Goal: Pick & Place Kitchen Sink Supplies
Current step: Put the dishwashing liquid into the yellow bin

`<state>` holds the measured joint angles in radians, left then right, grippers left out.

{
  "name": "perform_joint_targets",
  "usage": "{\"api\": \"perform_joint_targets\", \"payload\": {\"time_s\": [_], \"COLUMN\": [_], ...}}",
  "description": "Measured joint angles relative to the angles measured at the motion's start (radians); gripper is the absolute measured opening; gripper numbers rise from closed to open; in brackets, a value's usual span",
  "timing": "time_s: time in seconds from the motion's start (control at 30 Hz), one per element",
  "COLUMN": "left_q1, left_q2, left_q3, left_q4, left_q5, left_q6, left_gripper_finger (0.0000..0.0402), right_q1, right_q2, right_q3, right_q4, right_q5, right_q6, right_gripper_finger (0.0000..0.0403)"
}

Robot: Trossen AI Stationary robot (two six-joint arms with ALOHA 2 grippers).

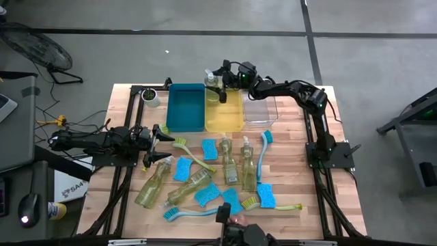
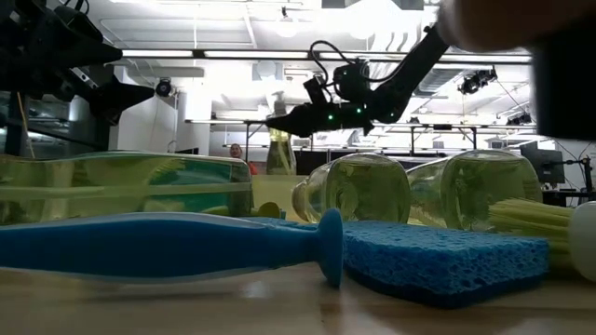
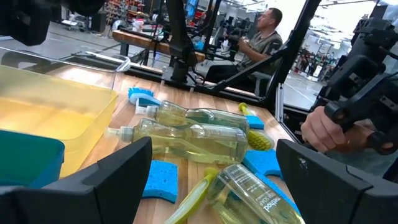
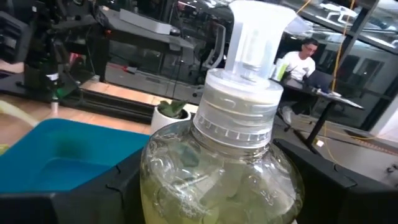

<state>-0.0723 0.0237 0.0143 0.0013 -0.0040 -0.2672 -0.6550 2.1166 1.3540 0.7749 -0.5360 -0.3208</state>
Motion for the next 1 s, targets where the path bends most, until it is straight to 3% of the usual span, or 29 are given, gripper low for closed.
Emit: {"api": "perform_joint_targets", "payload": {"time_s": [0.37,0.63,1.0], "left_q1": [0.0,0.0,0.0], "left_q2": [0.0,0.0,0.0], "left_q3": [0.0,0.0,0.0], "left_q4": [0.0,0.0,0.0], "left_q5": [0.0,0.0,0.0], "left_q6": [0.0,0.0,0.0], "left_gripper_finger": [0.034,0.034,0.034], "right_q1": [-0.006,-0.003,0.008], "right_q2": [0.0,0.0,-0.002], "right_q3": [-0.001,0.001,0.001], "right_q4": [-0.04,-0.066,-0.073], "right_q5": [0.009,0.066,0.149], "right_q6": [0.003,0.062,0.139], "right_gripper_finger": [0.0279,0.0309,0.0314]}}
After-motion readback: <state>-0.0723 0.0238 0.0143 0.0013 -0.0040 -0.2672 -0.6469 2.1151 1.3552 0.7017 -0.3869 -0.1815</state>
